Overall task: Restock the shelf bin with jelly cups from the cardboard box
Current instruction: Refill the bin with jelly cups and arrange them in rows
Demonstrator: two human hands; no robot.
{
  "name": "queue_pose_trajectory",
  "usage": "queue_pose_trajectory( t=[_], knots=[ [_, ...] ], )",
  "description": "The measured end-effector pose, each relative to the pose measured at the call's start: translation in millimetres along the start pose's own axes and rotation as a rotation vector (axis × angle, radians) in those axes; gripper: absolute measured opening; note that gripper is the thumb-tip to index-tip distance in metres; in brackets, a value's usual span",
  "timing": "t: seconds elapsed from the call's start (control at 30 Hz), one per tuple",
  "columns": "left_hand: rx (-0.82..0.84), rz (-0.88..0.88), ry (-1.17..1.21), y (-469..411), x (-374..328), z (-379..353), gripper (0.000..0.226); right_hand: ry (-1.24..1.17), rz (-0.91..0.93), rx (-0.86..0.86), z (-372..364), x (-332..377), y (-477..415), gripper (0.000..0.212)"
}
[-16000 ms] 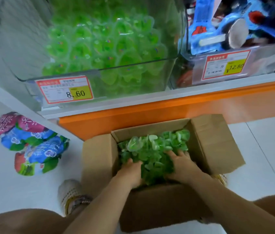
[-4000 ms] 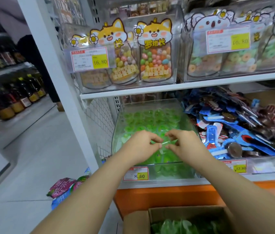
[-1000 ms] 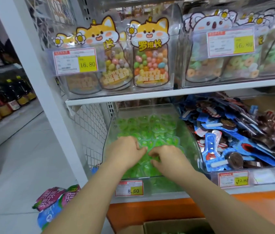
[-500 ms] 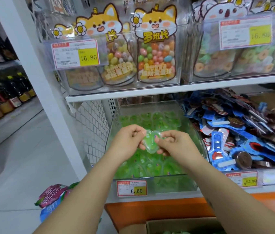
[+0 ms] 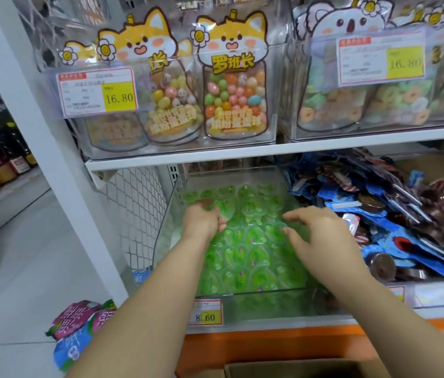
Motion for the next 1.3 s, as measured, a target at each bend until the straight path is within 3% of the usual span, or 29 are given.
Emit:
queue_pose_trajectory(
  t=[0.33, 0.57, 1.0, 1.17, 1.3],
  knots=[
    [-0.022, 0.122, -0.017, -24.8, 18.2, -17.9, 0.017, 0.018, 0.046, 0.006, -6.2, -0.6, 3.1, 0.024],
    [-0.035, 0.118, -0.021, -28.7, 16.5, -18.9, 0.030, 0.026, 0.041, 0.003, -8.7, 1.2, 2.2, 0.024],
    [-0.036, 0.107, -0.088, -20.4, 12.4, -21.7, 0.036, 0.024, 0.037, 0.002, -10.4, 1.0, 1.1, 0.025],
    [0.006, 0.028, -0.244, -9.5, 3.1, -17.6, 0.041, 0.070, 0.037, 0.001, -9.3, 1.4, 0.3, 0.025],
    [0.012, -0.222, -0.670, 18.7, -29.2, 0.6, 0.039, 0.113, 0.088, -0.069, -6.0, 17.5, 5.3, 0.019]
  ],
)
Point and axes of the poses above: each hand's wrist, its own y-axis away from the middle knuckle, its own z-axis out of the back of the hand, x = y × z, the point moved 8 cm from there along -y, towards the middle knuckle, and after that the axes turned 4 degrees about x, right-handed, at the moved point
